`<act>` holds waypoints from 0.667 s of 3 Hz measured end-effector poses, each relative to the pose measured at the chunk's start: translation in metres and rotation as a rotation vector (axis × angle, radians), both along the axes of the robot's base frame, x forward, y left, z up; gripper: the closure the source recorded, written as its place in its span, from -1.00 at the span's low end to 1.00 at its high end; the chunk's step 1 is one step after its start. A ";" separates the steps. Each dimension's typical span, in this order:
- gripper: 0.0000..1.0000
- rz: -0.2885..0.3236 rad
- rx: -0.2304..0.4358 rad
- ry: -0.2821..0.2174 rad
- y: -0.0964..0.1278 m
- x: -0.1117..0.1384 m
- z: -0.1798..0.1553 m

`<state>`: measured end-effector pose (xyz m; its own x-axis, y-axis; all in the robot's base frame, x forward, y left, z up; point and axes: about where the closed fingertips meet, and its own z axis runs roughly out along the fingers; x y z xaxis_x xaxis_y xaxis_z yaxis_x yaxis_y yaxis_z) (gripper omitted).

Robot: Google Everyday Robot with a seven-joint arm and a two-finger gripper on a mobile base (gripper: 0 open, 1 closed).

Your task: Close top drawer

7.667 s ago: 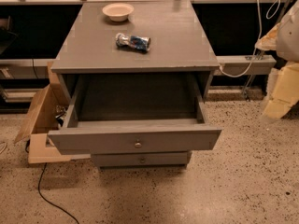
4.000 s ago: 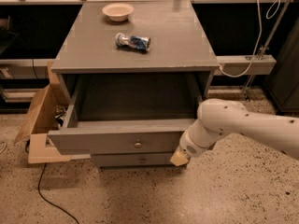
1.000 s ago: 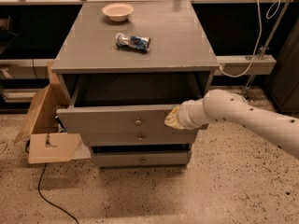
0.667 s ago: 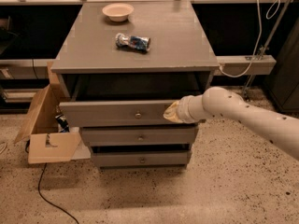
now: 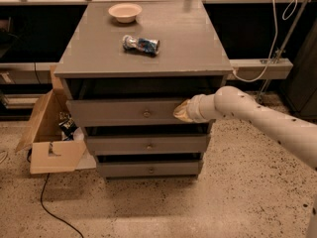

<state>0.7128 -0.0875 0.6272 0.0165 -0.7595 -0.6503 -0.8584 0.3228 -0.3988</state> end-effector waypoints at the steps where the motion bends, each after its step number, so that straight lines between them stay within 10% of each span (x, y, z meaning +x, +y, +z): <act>1: 1.00 -0.009 0.001 -0.006 -0.006 -0.002 0.004; 2: 1.00 -0.010 -0.023 0.022 -0.022 -0.036 0.007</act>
Offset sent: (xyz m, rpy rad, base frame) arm -0.1076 -0.0494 -0.0008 -0.0817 0.0931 -0.0008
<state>0.6767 -0.1092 0.6342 -0.0056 -0.7746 -0.6324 -0.8636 0.3226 -0.3875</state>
